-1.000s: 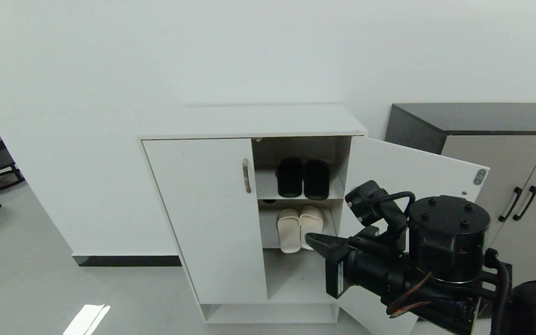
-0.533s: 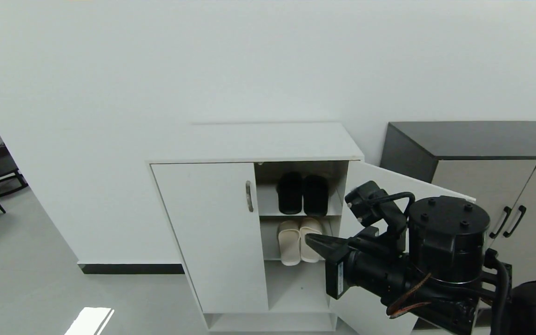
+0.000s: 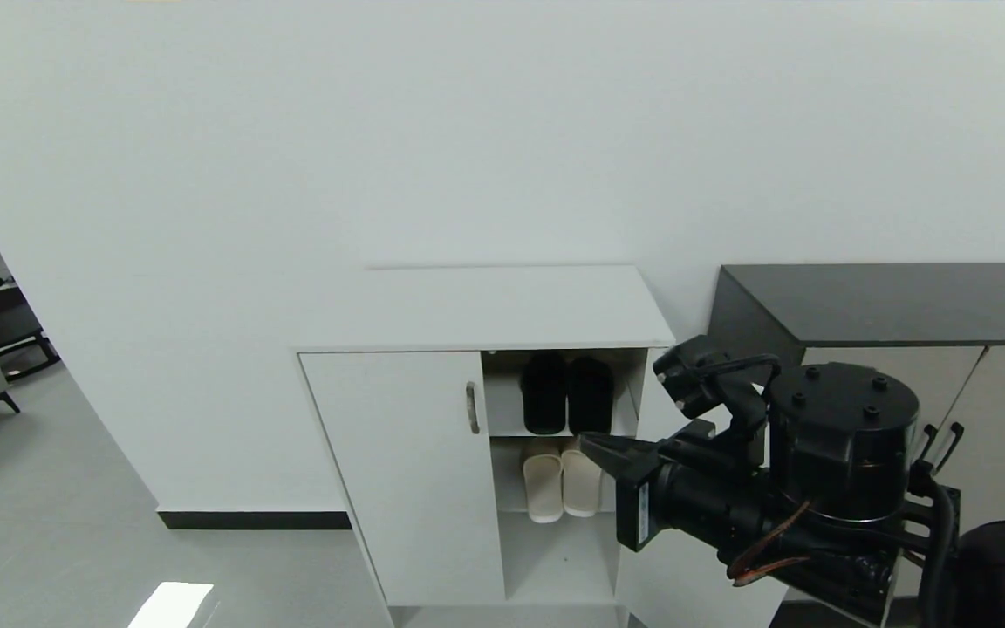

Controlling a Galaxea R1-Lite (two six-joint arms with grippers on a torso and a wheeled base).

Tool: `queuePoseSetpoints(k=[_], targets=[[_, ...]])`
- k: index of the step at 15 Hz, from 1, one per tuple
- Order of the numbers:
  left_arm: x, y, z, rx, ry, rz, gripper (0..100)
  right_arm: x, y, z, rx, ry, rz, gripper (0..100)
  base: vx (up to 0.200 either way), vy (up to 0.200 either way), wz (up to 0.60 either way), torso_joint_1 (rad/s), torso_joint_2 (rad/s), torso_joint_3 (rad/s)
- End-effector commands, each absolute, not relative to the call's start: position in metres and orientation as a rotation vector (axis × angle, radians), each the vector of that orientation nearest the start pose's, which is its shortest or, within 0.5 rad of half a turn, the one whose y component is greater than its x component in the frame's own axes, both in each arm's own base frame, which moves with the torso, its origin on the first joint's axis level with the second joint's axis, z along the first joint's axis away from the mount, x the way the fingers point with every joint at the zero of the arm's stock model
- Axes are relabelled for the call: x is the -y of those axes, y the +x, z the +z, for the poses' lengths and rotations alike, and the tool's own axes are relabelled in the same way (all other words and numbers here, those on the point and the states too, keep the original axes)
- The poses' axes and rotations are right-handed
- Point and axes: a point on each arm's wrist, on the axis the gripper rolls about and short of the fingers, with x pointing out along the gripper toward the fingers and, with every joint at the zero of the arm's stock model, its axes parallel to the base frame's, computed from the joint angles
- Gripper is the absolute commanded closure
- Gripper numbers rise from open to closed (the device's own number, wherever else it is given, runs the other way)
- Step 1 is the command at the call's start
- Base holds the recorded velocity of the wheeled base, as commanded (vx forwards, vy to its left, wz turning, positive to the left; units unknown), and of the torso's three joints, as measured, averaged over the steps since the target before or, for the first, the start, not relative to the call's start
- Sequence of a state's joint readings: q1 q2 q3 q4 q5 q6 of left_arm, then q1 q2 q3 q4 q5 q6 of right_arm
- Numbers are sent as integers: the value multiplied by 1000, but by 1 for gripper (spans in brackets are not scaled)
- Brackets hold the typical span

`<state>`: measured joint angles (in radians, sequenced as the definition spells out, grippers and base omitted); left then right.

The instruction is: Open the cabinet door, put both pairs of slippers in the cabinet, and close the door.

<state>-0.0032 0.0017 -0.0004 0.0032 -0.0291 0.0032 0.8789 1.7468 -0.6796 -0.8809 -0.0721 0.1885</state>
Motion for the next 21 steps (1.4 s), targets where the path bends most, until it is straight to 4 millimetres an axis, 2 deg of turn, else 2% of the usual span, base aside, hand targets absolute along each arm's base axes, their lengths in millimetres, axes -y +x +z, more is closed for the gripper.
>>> queuePoseSetpoints(k=[1,8,13,16,17,19,21], targets=[[1,-23,76,-3,3,-32,100,-233,196,158,-252,90,787,100,0,0,0,271,-574,-310],[1,-23,76,-3,3,-32,100,-230,198,154,-265,86,779,100,0,0,0,248,-517,-274],[1,-23,76,-5,3,-32,100,-228,202,147,-275,78,778,100,40,0,0,19,-31,-18],[1,-23,75,-5,5,-32,100,-225,215,141,-260,80,731,100,67,0,0,1,-1,-1],[1,-23,75,-5,5,-32,100,-220,220,140,-256,66,709,100,0,0,0,0,0,0],[1,-23,75,-5,3,-31,100,-197,234,146,-225,46,628,100,0,0,0,0,0,0],[1,-23,75,-5,5,-32,100,-182,235,153,-213,48,571,100,0,0,0,0,0,0]])
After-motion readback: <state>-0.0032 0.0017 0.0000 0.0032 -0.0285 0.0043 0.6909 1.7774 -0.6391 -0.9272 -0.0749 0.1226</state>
